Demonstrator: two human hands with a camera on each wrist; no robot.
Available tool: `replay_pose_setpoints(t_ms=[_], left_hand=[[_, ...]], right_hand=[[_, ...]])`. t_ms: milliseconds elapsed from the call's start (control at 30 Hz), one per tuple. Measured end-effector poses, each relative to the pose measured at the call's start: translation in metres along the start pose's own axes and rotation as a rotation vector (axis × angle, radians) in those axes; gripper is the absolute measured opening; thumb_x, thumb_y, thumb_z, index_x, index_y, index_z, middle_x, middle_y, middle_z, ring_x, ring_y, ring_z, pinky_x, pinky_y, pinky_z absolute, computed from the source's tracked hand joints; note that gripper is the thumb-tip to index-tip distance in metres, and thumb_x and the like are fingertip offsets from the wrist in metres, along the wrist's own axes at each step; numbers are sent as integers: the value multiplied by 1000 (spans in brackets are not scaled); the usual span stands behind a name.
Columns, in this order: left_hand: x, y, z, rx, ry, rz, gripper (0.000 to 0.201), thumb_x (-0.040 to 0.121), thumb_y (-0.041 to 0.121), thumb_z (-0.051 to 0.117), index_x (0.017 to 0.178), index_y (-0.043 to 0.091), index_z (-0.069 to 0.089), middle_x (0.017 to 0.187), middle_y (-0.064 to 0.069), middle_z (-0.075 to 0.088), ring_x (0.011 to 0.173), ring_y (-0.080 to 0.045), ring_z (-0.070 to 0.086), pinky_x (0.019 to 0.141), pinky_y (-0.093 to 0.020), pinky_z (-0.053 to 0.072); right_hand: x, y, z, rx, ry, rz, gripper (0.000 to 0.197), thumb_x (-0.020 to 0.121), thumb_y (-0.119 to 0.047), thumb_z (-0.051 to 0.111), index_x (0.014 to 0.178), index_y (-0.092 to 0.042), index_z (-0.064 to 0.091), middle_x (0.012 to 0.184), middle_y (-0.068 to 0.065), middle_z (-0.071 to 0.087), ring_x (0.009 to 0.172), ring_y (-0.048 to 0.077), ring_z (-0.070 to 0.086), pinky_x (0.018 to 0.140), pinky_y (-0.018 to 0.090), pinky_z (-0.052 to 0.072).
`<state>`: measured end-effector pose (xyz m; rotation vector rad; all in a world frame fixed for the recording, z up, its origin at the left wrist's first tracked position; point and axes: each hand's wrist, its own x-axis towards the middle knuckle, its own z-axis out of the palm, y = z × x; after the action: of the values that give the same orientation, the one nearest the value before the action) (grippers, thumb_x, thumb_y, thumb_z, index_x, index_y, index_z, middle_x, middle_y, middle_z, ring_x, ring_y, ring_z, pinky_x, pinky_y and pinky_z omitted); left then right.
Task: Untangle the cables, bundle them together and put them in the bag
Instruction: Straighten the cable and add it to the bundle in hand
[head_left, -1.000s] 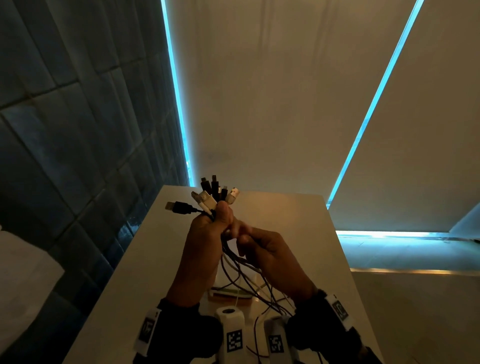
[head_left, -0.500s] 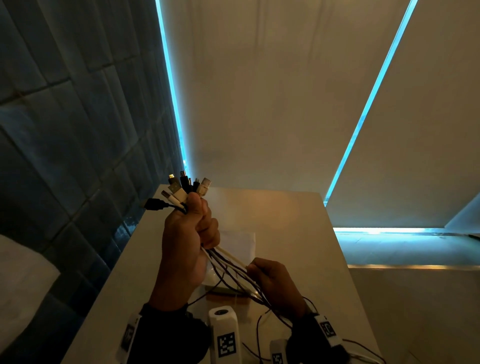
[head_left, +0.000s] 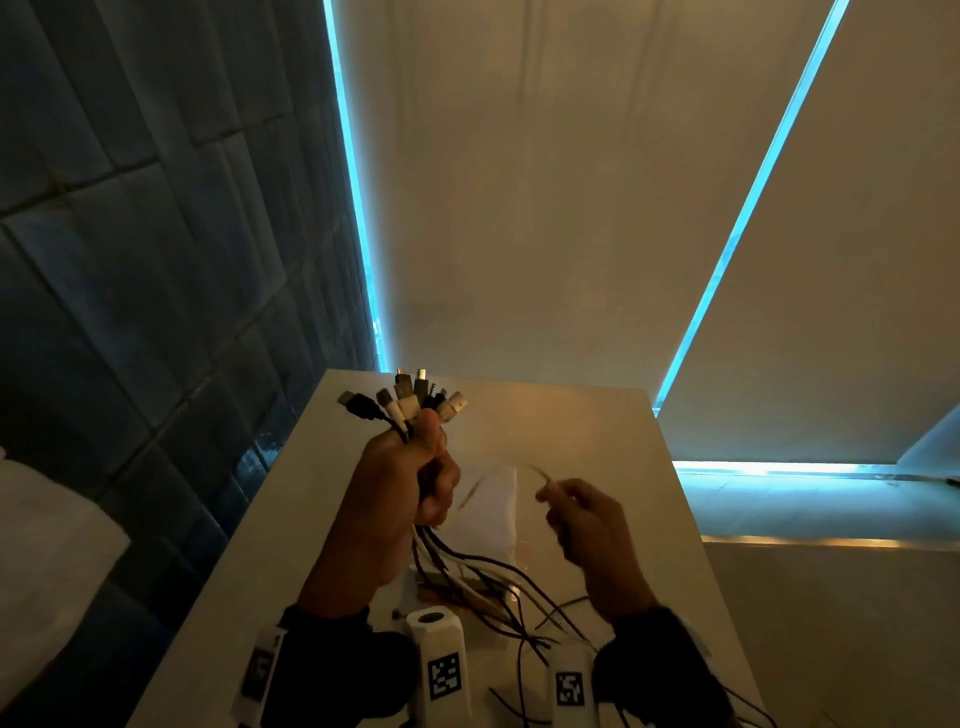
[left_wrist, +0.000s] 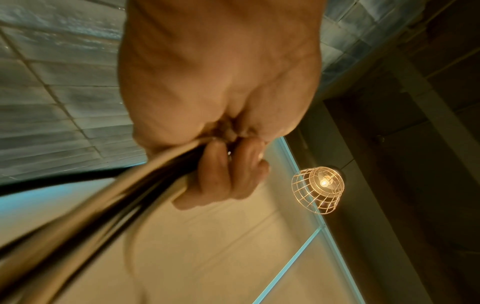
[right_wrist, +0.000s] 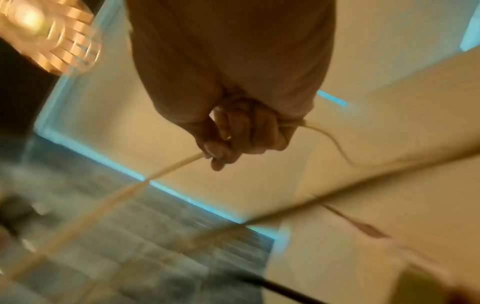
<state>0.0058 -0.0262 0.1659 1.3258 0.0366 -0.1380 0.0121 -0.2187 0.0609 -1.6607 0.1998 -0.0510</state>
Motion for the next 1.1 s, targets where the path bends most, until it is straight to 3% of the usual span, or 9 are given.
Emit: replay_pose_setpoints(t_ms=[100,233,300,367,500,633,733,900,1100], left_hand=[[0,-5,2,55,-24,-72,30,100,32,35,80,14,49,53,-11,59,38,-19,49,38,-21,31],[1,-6,8,10,-110,-181,29,102,33,29,115,14,45,89,-23,72,80,-36,71,53,-33,54],[3,-5,11,-136,-107,-185,32,99,35,31,109,9,47,100,-25,70,94,-38,69,72,-43,57],[3,-3,13,-357,-81,-133,34,94,37,36,86,7,50,103,-28,68,101,-41,66,81,-48,55],[1,0,14,-509,-94,-28,41,98,35,30,72,7,44,88,-25,70,91,-39,69,83,-46,56],[-2,-3,18,-536,-84,47,38,99,36,31,75,9,44,70,-11,62,65,-24,64,67,-38,57],[-1,-1,17,-569,-61,83,38,99,36,31,71,13,42,62,-3,51,50,-14,46,51,-26,44],[2,0,9,-562,-20,104,43,98,36,35,61,16,45,55,3,37,45,-9,29,43,-21,30],[2,4,-1,-538,6,140,36,91,37,40,60,17,45,51,6,33,41,-6,26,41,-19,27]], right_hand=[[-5,-36,-9,210,-70,-66,36,98,-32,46,89,-2,65,61,7,35,50,12,25,47,28,18],[-16,-63,-12,292,-191,-168,34,97,-30,49,81,-2,60,56,1,32,51,13,23,49,30,18],[-21,-66,-8,308,-264,-184,32,94,-28,54,75,-3,59,54,-1,32,50,14,22,51,33,16],[-26,-63,-3,281,-316,-175,29,88,-27,56,69,-6,59,53,2,31,50,15,21,52,35,14],[-32,-56,3,132,-360,-152,30,87,-30,55,64,-11,60,57,5,35,50,11,26,52,31,17],[-34,-54,9,33,-386,-196,32,94,-22,55,64,-15,60,54,-7,41,48,4,31,48,17,27],[-30,-50,13,-35,-360,-218,31,96,-15,52,67,-8,60,51,-12,47,48,-1,37,50,12,31],[-25,-34,14,-106,-334,-226,29,96,-14,54,69,-7,62,54,-12,51,53,-1,42,56,12,35],[-14,-7,5,-244,-267,-208,31,95,-19,56,67,-7,62,55,-9,47,51,1,41,54,13,33]])
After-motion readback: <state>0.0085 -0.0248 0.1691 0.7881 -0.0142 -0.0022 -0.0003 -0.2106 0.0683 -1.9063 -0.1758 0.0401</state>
